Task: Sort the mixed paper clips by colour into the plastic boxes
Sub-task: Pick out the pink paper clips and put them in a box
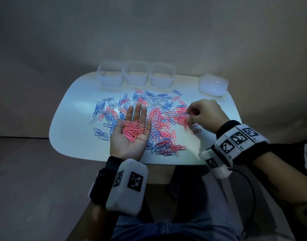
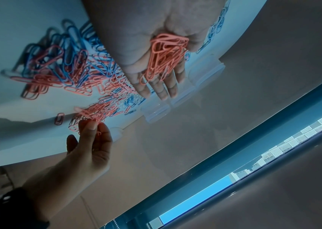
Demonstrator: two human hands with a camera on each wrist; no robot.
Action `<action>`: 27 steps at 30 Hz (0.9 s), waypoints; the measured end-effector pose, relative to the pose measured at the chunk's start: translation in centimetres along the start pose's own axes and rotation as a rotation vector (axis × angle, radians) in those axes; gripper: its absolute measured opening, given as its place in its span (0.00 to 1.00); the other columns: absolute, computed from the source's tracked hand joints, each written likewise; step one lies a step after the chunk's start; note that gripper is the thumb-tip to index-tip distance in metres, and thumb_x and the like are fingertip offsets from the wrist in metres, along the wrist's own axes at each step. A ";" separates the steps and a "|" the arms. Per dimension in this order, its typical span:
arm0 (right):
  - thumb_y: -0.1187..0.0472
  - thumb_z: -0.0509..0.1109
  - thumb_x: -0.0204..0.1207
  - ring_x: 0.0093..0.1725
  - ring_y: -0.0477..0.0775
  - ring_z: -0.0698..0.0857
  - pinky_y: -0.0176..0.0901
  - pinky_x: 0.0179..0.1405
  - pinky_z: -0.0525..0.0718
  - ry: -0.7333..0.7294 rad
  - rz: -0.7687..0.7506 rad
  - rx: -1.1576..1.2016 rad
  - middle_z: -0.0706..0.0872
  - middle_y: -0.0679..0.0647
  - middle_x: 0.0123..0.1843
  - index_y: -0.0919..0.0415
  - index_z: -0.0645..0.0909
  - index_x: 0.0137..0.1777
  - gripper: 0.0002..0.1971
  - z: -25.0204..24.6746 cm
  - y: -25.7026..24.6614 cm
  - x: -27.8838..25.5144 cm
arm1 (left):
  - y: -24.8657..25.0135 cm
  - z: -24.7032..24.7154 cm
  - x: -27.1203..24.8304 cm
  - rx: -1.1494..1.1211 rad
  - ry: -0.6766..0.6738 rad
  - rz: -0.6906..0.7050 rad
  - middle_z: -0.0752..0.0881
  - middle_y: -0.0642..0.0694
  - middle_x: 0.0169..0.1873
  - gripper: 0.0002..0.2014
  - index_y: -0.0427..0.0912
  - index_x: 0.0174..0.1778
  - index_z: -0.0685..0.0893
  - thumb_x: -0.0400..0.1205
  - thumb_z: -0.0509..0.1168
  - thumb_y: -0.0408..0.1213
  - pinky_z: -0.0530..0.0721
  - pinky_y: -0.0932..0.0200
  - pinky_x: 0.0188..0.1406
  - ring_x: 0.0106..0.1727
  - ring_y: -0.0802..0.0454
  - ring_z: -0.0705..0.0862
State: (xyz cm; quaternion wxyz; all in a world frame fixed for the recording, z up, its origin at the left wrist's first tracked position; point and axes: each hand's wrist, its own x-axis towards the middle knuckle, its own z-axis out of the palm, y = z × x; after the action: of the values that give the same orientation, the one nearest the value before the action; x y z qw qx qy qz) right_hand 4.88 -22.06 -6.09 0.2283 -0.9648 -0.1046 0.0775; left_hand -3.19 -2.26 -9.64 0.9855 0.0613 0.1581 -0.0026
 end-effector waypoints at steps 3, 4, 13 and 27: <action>0.67 0.75 0.69 0.39 0.53 0.83 0.41 0.44 0.81 -0.005 -0.008 0.111 0.87 0.56 0.38 0.61 0.87 0.44 0.04 -0.6 0.4 -0.1 | -0.1 -0.1 -0.1 0.011 -0.004 -0.008 0.90 0.39 0.48 0.30 0.35 0.44 0.88 0.87 0.43 0.48 0.83 0.41 0.46 0.46 0.41 0.90; 0.68 0.75 0.69 0.35 0.50 0.82 0.38 0.39 0.79 -0.012 -0.011 0.154 0.85 0.53 0.33 0.60 0.86 0.41 0.04 -0.8 0.5 -0.2 | -0.2 -0.2 0.0 0.011 -0.003 -0.014 0.90 0.39 0.48 0.31 0.34 0.42 0.89 0.87 0.44 0.48 0.83 0.41 0.47 0.46 0.41 0.90; 0.68 0.71 0.74 0.31 0.43 0.82 0.24 0.22 0.75 0.028 -0.092 0.566 0.85 0.56 0.34 0.57 0.80 0.38 0.07 -2.8 -2.6 -1.6 | -1.9 0.7 1.0 0.094 0.066 -0.074 0.91 0.40 0.42 0.25 0.39 0.51 0.82 0.87 0.42 0.49 0.87 0.46 0.40 0.42 0.45 0.91; 0.69 0.68 0.76 0.29 0.45 0.82 0.33 0.29 0.80 -0.047 -0.232 0.596 0.84 0.57 0.34 0.62 0.80 0.43 0.03 -0.5 -7.6 -2.7 | -2.9 3.6 0.5 0.112 0.020 -0.078 0.88 0.36 0.39 0.20 0.38 0.47 0.83 0.86 0.51 0.48 0.90 0.53 0.32 0.34 0.44 0.90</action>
State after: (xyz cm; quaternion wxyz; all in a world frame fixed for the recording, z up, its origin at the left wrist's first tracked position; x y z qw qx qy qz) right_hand 1.11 -16.26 -1.87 0.5059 -0.8350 -0.1919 0.1003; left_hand -1.65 -5.55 -6.72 0.9781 0.1101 0.1699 -0.0491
